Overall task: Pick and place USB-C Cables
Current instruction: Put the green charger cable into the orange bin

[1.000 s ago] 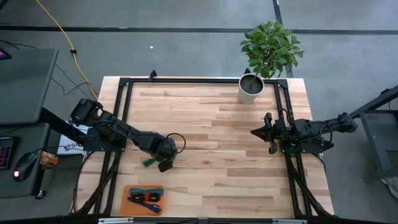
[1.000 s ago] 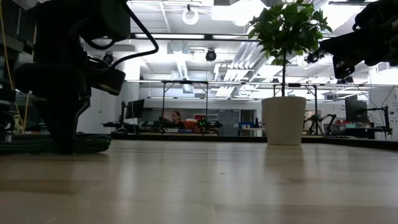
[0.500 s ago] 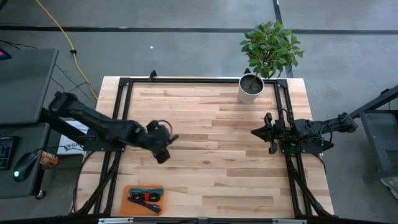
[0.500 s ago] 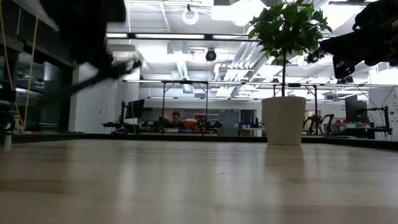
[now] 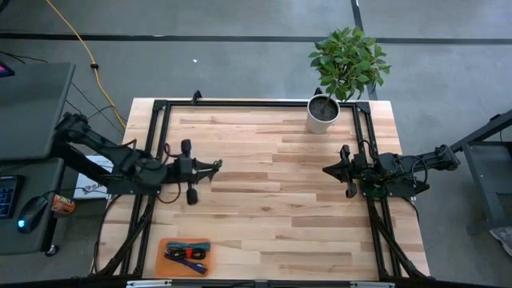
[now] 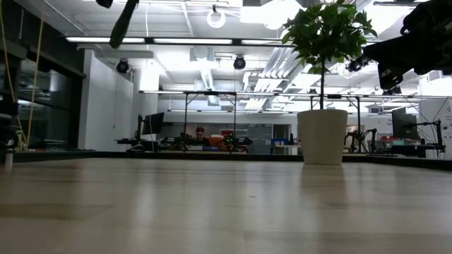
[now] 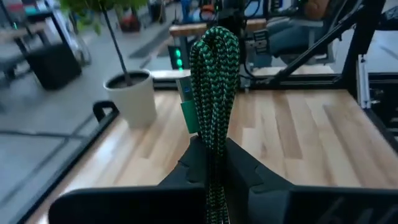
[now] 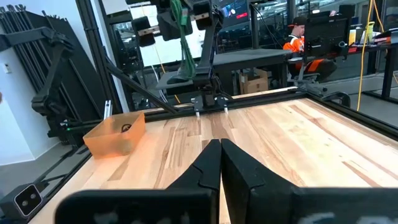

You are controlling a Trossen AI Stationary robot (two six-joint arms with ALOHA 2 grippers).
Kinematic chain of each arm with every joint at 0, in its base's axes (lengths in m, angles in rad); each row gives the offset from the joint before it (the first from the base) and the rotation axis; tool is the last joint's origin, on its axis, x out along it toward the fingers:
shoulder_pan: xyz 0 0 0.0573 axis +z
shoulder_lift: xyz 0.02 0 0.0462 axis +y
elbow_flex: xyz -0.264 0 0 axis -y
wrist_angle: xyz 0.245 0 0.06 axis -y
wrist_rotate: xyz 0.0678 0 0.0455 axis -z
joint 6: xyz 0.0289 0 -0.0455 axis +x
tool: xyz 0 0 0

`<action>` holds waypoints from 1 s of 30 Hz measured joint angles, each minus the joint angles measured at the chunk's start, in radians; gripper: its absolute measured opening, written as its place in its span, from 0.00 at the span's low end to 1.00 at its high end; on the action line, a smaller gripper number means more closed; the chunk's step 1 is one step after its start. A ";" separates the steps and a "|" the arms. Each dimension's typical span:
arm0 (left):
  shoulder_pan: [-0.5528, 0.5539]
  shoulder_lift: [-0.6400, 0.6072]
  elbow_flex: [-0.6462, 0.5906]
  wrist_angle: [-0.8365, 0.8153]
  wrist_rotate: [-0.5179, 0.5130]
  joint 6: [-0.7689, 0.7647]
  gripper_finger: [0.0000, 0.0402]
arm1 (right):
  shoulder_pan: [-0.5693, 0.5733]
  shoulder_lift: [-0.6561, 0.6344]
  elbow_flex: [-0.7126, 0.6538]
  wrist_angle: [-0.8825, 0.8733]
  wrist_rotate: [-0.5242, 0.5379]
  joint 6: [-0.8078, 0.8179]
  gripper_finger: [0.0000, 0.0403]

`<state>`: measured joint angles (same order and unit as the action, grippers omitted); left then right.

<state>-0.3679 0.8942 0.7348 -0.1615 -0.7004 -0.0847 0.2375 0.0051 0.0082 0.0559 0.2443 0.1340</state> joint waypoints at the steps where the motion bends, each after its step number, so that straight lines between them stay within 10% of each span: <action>1: 0.006 -0.018 -0.029 0.035 0.001 0.033 0.00 | 0.000 0.000 0.000 0.000 0.000 0.000 0.00; 15: 0.214 -0.340 -0.274 0.277 0.450 0.140 0.00 | 0.000 0.000 0.000 0.000 0.000 0.000 0.00; 30: 0.258 -0.345 -0.275 0.270 0.579 0.100 0.00 | 0.000 0.000 0.000 0.000 0.000 0.007 0.00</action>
<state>-0.1097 0.5495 0.4603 0.1087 -0.1215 0.0148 0.2375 0.0051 0.0082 0.0559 0.2443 0.1413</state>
